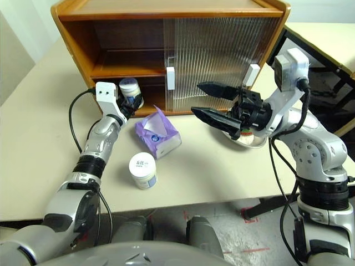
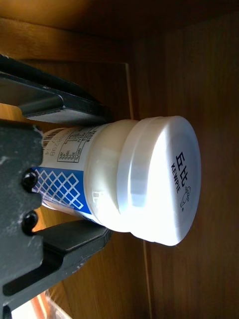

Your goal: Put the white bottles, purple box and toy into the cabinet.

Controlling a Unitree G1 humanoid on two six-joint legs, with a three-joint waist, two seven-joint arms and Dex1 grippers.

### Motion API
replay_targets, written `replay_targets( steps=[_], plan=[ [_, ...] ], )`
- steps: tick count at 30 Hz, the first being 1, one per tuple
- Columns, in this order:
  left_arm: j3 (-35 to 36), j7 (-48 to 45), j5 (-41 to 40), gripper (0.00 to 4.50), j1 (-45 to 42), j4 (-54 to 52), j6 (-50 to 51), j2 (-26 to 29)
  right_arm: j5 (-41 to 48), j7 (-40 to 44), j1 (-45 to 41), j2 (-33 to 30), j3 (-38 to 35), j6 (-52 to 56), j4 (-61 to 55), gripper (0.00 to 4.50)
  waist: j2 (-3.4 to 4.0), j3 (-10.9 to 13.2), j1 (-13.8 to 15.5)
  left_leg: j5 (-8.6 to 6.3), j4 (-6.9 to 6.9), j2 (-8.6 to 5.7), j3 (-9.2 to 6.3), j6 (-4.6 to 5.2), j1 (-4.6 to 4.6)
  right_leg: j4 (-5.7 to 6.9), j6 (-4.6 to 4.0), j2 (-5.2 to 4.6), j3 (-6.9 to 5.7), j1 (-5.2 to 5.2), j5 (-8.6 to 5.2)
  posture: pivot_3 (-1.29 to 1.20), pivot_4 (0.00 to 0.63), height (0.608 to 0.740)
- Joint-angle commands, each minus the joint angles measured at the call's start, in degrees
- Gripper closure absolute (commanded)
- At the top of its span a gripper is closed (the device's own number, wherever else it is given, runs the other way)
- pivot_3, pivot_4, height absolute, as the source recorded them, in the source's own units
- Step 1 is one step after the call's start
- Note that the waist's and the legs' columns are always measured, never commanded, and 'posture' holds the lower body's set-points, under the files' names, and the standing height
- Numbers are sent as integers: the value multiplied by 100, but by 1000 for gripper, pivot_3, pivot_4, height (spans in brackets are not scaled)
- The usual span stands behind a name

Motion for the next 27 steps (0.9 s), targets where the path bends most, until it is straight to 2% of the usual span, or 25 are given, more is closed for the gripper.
replay_targets(
  steps=[1,11,22,26,27],
  plan=[
    [4,80,75,1454,-333,413,-275,-49,-2,-36,-41,-5,-5,-61,-108,0,0,0,2,0,5,2,-1,1,-3,-1,1,2,0,0,2,-37,0,740],
    [-57,-128,135,1454,-826,1296,-610,-49,24,-98,12,-20,-41,-55,-173,0,0,0,-20,-3,36,6,8,3,-5,0,0,11,3,3,13,-54,0,740],
    [-116,-339,277,1454,-987,1865,-766,71,28,-111,-4,-30,-42,-47,-183,0,0,0,-46,-2,38,3,9,3,-4,3,-5,20,6,2,18,-49,0,740],
    [-90,-477,289,23,-969,1840,-840,99,19,-102,-24,-21,-18,-47,-168,0,1,0,-47,-3,38,8,9,3,-4,3,-6,19,6,2,22,-45,0,740],
    [-78,-517,275,23,-960,1820,-864,98,16,-99,-28,-19,-13,-49,-165,0,1,0,-47,-3,38,10,9,3,-3,4,-6,18,7,2,22,-45,0,740]
  ],
)
